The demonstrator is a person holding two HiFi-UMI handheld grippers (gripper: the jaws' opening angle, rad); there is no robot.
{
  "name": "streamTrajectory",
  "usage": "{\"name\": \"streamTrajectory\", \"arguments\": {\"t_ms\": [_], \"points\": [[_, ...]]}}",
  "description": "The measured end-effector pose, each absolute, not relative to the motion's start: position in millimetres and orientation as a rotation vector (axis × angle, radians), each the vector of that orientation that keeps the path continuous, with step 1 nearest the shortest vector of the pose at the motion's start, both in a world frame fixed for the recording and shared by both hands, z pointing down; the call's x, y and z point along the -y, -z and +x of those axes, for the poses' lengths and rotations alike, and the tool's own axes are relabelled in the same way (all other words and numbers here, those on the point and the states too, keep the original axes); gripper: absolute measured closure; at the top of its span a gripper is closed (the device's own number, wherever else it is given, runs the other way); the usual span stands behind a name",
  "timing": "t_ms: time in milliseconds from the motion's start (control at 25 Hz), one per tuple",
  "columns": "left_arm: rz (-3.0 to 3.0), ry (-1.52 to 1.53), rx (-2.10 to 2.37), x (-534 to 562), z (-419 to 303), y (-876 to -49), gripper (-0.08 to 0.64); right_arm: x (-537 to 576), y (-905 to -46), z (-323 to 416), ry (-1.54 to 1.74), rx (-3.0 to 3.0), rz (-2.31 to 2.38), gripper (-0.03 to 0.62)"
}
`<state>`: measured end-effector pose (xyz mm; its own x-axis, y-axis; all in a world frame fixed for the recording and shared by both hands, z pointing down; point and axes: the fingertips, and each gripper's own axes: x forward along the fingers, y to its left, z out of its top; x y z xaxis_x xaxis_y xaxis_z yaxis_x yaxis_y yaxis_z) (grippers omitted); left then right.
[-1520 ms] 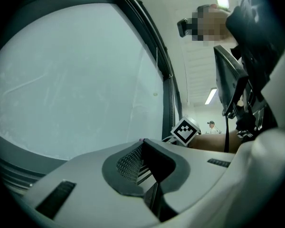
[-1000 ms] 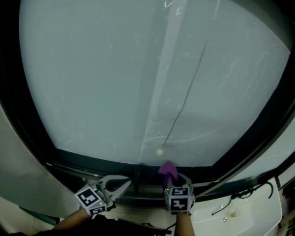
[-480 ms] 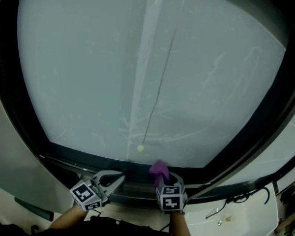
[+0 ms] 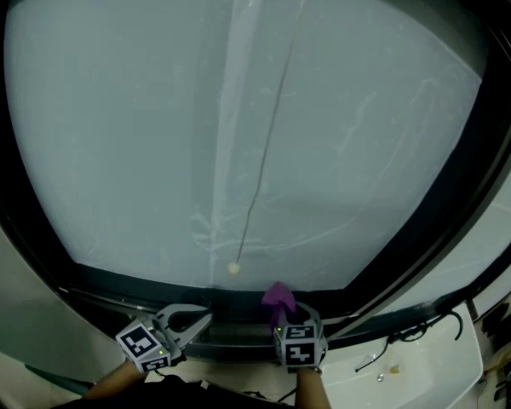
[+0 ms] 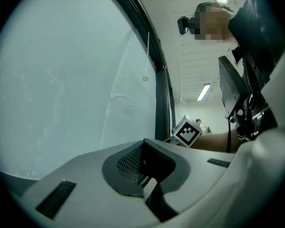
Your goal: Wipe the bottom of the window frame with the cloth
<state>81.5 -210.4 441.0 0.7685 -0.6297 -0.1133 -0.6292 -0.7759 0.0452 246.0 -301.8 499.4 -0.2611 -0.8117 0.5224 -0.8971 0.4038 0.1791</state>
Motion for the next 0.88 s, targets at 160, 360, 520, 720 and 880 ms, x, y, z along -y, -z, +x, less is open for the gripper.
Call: {"name": "streamTrajectory", "arguments": {"t_ms": [160,360,520,720,880], "points": [[2.979,0.097,0.978,212.3,85.4,-441.9,0.563,304.2,-499.3,255.7,-0.216,2.092,1.484,0.506],[2.963,0.106,0.953,215.5,87.4,-440.9,0.563,306.3,-499.7,271.3,-0.221,2.050,1.532,0.506],[2.927,0.155,0.955,218.3,86.8,-439.4,0.565,308.3,-500.4,290.9,-0.230,2.004,1.579,0.506],[2.911,0.163,0.964,221.6,86.4,-438.0,0.565,312.0,-502.5,317.3,-0.245,1.958,1.629,0.506],[2.911,0.163,0.964,221.9,87.2,-438.8,0.565,315.2,-503.9,334.0,-0.249,1.927,1.655,0.506]]}}
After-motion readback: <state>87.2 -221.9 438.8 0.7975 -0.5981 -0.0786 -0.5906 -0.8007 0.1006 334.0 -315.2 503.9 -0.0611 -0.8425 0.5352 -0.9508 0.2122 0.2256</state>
